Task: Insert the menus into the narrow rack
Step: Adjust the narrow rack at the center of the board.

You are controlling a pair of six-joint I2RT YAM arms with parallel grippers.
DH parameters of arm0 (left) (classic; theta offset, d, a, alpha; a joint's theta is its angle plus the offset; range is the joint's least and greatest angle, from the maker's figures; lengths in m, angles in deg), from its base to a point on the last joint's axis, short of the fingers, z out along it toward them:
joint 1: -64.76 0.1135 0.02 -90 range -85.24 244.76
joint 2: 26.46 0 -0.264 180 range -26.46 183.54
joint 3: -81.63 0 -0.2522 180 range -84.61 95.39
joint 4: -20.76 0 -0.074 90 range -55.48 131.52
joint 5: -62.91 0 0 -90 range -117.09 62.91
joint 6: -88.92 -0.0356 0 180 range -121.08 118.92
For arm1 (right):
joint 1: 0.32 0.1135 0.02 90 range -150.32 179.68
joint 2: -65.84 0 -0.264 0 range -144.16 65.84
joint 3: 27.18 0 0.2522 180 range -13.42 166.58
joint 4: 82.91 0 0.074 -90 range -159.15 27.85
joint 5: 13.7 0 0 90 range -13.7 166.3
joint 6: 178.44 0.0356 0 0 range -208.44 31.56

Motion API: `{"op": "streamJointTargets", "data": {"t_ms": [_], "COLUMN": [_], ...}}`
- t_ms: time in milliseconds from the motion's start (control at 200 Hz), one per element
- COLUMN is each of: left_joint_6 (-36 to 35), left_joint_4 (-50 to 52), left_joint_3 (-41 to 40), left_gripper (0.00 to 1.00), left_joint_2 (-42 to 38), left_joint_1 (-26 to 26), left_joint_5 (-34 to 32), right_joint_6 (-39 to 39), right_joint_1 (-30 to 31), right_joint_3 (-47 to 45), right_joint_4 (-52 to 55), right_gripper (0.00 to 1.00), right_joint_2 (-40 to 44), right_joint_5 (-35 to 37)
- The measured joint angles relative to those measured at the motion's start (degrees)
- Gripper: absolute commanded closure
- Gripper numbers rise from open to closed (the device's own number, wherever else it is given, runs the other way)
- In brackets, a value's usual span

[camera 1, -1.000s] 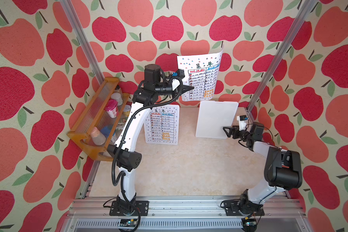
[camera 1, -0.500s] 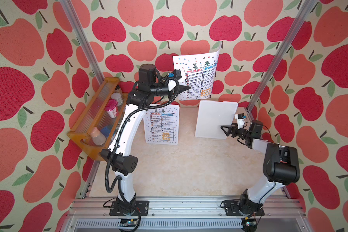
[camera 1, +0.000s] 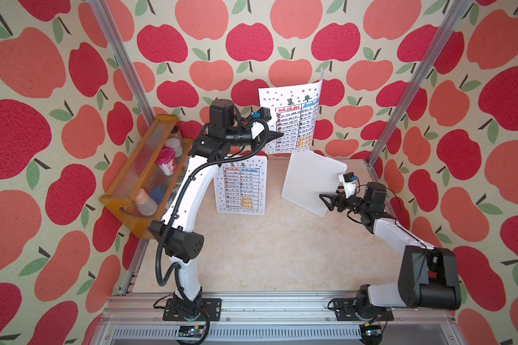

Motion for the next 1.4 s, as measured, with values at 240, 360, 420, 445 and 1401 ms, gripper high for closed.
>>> {"op": "streamJointTargets", "data": {"t_ms": [240,360,420,445,1401], "left_joint_6": [-0.3,-0.3,-0.3,-0.2,-0.2], "left_joint_4": [-0.3,-0.5,-0.8,-1.0,-2.7], "left_joint_3": [-4.1,-5.6,-5.7,-5.7,-9.0], "left_gripper": [1.00,1.00,1.00,1.00,1.00], "left_joint_2": [-2.6,-3.8,-4.0,-4.1,-6.3], "left_joint_1": [0.1,0.6,0.9,0.9,1.2], "left_joint_5": [-0.5,-0.5,-0.5,-0.5,-0.4], "right_joint_6": [-0.6,-0.7,-1.2,-1.2,-3.8], "right_joint_1": [0.8,1.3,2.1,2.4,24.0], "right_joint_3": [2.4,2.5,2.4,2.2,-11.9], "right_joint_4": [2.8,2.9,2.8,2.8,11.1], "right_gripper": [0.23,0.37,0.43,0.45,0.56], "right_joint_2": [-1.6,-1.6,-1.3,-1.1,21.9], "right_joint_5": [1.2,1.9,2.6,2.8,25.7]}}
